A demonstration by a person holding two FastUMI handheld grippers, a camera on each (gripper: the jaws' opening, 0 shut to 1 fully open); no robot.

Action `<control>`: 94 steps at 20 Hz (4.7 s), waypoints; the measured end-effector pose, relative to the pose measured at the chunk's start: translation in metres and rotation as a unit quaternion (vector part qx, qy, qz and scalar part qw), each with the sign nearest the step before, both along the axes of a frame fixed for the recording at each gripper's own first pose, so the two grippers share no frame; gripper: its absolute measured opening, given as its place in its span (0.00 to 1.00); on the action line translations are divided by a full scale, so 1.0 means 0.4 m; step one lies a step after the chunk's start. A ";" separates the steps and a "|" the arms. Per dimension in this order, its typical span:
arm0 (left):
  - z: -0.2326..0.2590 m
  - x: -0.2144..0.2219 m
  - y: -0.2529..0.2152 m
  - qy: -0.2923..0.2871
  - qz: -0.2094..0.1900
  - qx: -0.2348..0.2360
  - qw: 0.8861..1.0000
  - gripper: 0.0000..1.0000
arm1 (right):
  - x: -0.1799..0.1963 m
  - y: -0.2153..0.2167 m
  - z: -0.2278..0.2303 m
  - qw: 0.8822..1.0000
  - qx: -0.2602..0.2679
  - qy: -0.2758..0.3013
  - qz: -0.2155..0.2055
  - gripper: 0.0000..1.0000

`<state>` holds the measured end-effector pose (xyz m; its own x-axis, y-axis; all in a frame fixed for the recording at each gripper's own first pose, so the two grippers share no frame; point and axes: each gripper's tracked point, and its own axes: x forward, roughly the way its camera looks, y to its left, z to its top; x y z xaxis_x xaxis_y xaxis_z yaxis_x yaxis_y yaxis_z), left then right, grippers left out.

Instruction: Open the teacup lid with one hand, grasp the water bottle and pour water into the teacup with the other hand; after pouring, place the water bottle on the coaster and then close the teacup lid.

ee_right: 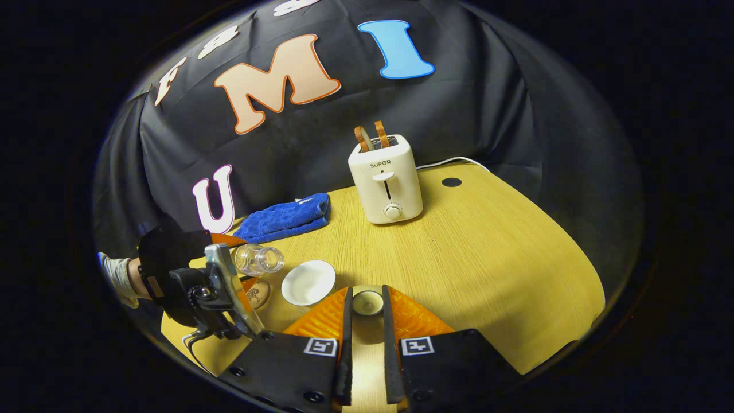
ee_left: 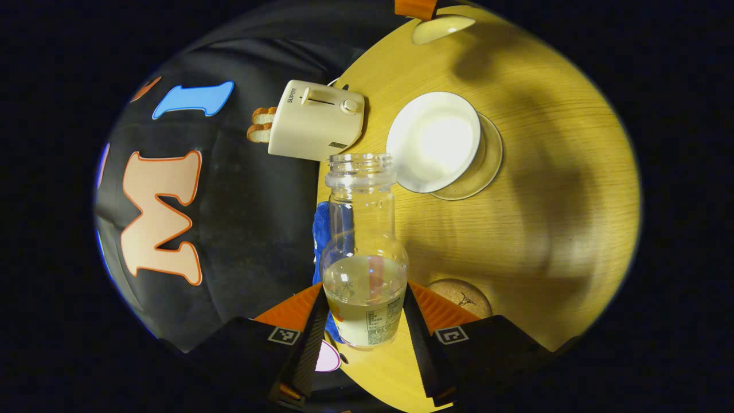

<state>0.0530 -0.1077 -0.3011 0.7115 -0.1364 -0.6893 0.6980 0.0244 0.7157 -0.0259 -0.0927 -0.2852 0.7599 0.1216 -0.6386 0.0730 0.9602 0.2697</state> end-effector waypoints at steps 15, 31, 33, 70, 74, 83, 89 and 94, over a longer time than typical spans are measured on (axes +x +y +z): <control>0.027 0.034 0.009 -0.016 -0.072 0.132 0.988 0.70 | -0.002 0.002 -0.003 1.000 0.016 -0.005 -0.001 0.26; 0.071 0.036 0.000 -0.013 -0.134 0.252 0.958 0.70 | -0.008 0.008 -0.007 1.000 0.006 -0.017 0.012 0.26; 0.072 0.040 0.003 -0.010 -0.137 0.261 0.956 0.70 | -0.011 0.012 -0.008 1.000 0.006 -0.017 0.015 0.26; 0.028 -0.046 -0.021 0.055 0.082 -0.150 0.984 0.69 | 0.044 0.052 0.037 0.999 0.004 -0.014 0.033 0.26; 0.035 -0.048 -0.015 0.046 0.121 -0.221 0.967 0.67 | 0.053 0.078 0.044 0.999 -0.006 -0.012 0.045 0.26; 0.058 -0.027 0.003 0.003 0.234 -0.418 0.878 0.69 | 0.051 0.126 0.062 0.997 -0.035 0.000 0.065 0.29; 0.051 -0.040 0.039 -0.004 0.292 -0.479 0.828 0.69 | 0.051 0.174 0.071 0.995 -0.053 0.007 0.084 0.26; 0.035 -0.045 0.057 0.013 0.327 -0.517 0.791 0.69 | 0.057 0.223 0.078 0.994 -0.056 0.005 0.094 0.23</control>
